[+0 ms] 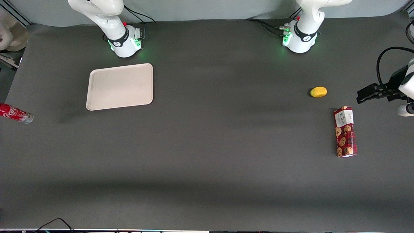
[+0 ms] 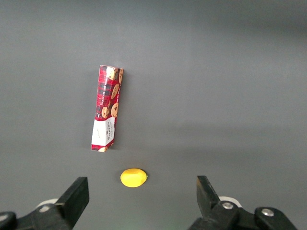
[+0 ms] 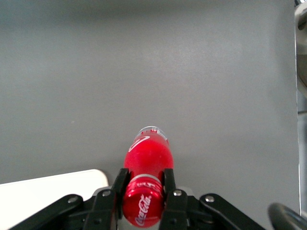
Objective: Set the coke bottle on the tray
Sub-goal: 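Lift the bottle and carry it with the right gripper onto the white tray, then lower the bottle onto the tray and open the right gripper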
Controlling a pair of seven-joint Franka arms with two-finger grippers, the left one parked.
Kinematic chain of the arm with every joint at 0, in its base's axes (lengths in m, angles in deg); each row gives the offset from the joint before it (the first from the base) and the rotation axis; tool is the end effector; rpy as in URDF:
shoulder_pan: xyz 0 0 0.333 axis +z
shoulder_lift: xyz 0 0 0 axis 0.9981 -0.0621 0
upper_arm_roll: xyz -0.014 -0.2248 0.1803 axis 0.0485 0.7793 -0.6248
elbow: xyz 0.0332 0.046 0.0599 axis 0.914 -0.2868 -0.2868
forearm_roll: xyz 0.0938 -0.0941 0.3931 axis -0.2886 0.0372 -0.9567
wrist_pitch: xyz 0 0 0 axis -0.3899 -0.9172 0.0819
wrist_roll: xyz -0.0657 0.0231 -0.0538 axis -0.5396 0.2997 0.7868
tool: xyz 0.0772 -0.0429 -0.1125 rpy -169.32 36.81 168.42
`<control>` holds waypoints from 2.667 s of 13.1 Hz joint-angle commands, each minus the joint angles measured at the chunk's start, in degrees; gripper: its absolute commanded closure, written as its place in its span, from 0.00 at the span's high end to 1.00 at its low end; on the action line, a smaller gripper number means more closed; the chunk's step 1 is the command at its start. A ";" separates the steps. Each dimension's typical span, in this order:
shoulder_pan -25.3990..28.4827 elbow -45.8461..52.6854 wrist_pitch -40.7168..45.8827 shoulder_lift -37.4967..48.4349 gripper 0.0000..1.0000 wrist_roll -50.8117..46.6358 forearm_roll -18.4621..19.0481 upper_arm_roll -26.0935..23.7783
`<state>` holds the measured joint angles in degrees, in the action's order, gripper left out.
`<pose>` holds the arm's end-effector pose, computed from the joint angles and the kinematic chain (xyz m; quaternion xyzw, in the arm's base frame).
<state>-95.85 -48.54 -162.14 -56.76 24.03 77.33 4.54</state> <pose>0.5103 -0.3429 0.4441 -0.9976 0.0590 -0.0334 0.0130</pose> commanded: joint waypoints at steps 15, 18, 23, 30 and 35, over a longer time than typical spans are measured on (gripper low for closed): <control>1.24 -44.60 -12.82 29.25 0.00 -28.64 10.26 -20.82; 0.89 -47.95 -16.35 28.63 0.00 -27.67 11.14 -20.21; -0.52 -54.46 -25.84 26.35 0.00 -27.58 14.83 -19.76; -1.92 -55.17 -28.83 23.36 0.85 -26.70 15.45 -19.50; -1.05 -51.24 -25.79 23.18 1.00 -27.75 15.28 -19.50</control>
<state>-97.36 -103.13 -190.18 -33.29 -3.15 91.45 -15.21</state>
